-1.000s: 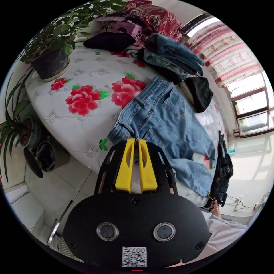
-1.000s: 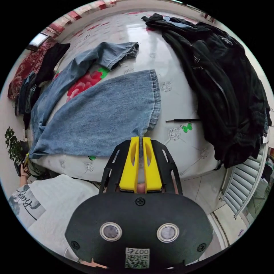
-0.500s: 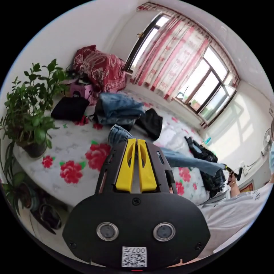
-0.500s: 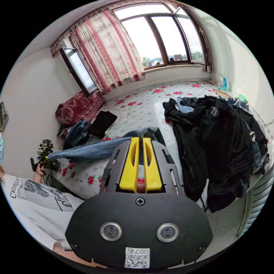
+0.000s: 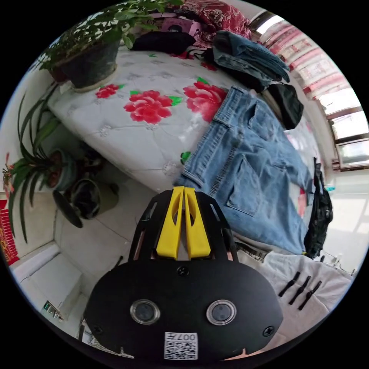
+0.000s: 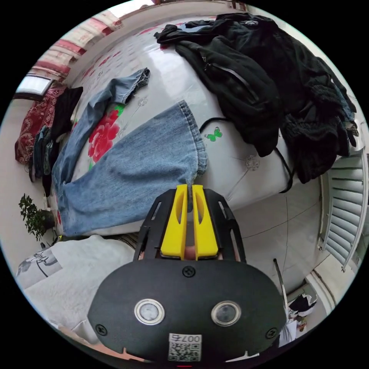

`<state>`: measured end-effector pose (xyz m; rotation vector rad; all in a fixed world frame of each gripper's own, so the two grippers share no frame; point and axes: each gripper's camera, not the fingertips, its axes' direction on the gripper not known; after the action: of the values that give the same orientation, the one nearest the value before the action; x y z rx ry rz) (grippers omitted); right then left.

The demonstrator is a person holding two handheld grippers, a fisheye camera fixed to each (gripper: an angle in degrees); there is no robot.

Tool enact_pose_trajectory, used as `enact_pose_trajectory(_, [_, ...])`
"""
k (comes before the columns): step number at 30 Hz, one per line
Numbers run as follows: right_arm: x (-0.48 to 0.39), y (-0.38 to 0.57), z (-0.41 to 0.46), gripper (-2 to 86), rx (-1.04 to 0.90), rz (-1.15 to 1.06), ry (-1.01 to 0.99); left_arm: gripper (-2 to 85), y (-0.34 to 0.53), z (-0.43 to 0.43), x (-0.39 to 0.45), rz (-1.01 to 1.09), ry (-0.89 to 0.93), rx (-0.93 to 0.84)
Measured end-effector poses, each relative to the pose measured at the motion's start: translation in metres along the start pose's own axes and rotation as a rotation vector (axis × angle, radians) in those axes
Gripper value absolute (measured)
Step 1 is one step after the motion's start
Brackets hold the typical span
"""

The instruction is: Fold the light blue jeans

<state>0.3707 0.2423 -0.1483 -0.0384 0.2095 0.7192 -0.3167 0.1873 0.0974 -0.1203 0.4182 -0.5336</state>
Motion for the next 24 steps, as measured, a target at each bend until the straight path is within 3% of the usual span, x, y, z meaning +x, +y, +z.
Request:
enact_pose_trajectory(5, [-0.007, 0.001, 0.001, 3.1, 0.008, 0.033, 0.156, -1.0, 0.005, -0.003, 0.021, -0.031, 0.054, 0.049])
enact_pose_trajectory(9, [-0.017, 0.004, -0.027, 4.3, 0.161, 0.05, 0.232, -0.9, 0.002, -0.013, 0.057, 0.028, 0.005, 0.095])
enact_pose_trajectory(19, [-0.108, -0.122, 0.008, 6.0, 0.215, -0.044, -0.249, 1.8, -0.095, 0.017, 0.203, 0.297, -0.041, 0.065])
enact_pose_trajectory(24, [-0.142, -0.199, 0.045, 6.2, 0.14, -0.03, -0.244, 4.0, -0.144, 0.064, 0.261, 0.355, -0.095, -0.067])
